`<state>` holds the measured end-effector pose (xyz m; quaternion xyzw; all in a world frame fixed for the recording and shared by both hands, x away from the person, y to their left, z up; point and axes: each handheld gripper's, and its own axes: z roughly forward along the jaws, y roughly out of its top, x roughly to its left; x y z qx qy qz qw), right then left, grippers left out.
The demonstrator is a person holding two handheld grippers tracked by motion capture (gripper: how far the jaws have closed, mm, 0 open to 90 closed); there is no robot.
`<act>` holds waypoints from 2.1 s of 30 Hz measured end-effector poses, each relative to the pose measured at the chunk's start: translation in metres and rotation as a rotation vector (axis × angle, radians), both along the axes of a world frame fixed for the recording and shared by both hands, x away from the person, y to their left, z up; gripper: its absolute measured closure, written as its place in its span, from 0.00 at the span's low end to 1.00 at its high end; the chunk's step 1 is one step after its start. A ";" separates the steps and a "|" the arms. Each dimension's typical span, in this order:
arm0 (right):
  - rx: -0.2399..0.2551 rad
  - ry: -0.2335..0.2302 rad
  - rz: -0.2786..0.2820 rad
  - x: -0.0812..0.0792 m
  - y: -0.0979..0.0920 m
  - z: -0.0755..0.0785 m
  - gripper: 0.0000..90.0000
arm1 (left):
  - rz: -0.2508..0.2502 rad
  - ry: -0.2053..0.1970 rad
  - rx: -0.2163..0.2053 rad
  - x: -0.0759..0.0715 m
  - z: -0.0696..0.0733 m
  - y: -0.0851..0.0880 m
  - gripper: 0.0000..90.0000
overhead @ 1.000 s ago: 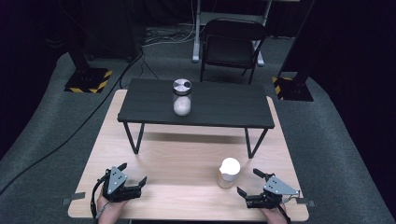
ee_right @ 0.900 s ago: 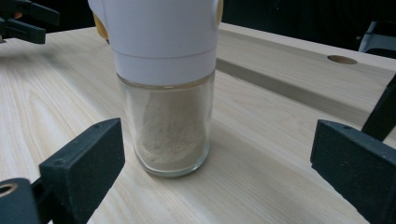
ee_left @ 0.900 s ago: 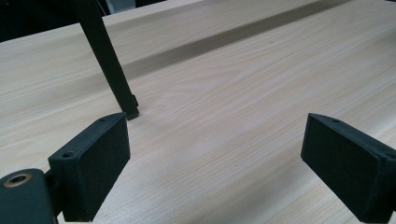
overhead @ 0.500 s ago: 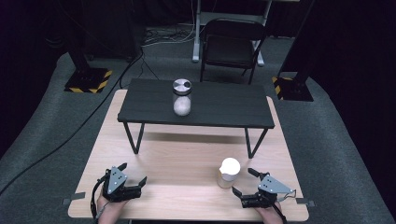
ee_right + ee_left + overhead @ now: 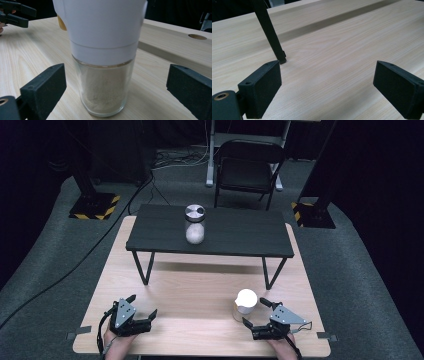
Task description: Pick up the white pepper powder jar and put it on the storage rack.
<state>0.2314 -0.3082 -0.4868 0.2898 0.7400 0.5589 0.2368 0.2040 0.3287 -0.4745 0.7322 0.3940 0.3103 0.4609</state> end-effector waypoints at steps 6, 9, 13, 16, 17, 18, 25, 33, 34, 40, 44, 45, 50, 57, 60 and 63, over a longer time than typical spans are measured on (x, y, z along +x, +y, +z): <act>-0.003 -0.001 0.012 0.004 0.008 0.000 0.05 | -0.001 0.000 -0.001 0.000 0.000 0.000 0.08; -0.010 0.003 0.025 0.007 0.012 0.001 0.07 | -0.001 0.000 -0.003 0.000 0.000 0.000 0.08; -0.011 0.008 0.032 0.010 0.016 0.002 0.10 | -0.001 0.000 -0.003 0.000 0.000 0.000 0.08; -0.015 0.012 0.026 0.012 0.020 0.003 0.13 | -0.001 -0.001 -0.003 0.000 0.000 0.000 0.08; -0.019 0.011 0.025 0.012 0.021 0.003 0.16 | -0.001 -0.001 -0.003 0.000 0.000 0.000 0.08; -0.022 0.011 0.024 0.013 0.022 0.003 0.18 | -0.001 0.000 -0.004 0.000 0.000 0.000 0.08; -0.050 0.014 0.026 0.017 0.026 0.007 0.32 | -0.001 0.000 -0.004 0.000 0.000 0.000 0.08; -0.046 0.020 -0.009 0.013 0.030 0.008 0.33 | -0.002 0.001 -0.004 0.000 0.000 0.001 0.08; -0.049 0.021 -0.013 0.012 0.030 0.009 0.33 | -0.002 0.001 -0.004 0.000 0.000 0.001 0.08; -0.021 0.025 -0.031 0.012 0.027 0.014 0.33 | -0.002 0.002 -0.005 0.000 0.000 0.001 0.08; -0.009 0.020 -0.028 0.013 0.026 0.023 0.33 | -0.002 0.001 -0.004 0.000 0.000 0.001 0.08; -0.006 0.014 -0.023 0.013 0.025 0.026 0.33 | -0.003 0.002 -0.005 0.000 0.000 0.001 0.09; 0.015 -0.017 -0.010 0.014 0.023 0.036 0.33 | -0.002 0.002 -0.005 0.000 0.000 0.001 0.08; 0.013 -0.036 -0.007 0.017 0.025 0.056 0.33 | -0.001 0.002 -0.007 0.000 0.000 0.001 0.08; 0.016 -0.044 -0.007 0.019 0.026 0.064 0.33 | -0.001 0.003 -0.009 0.000 0.000 0.001 0.08; 0.017 -0.053 -0.007 0.021 0.028 0.074 0.33 | -0.001 0.002 -0.012 0.000 0.000 0.002 0.08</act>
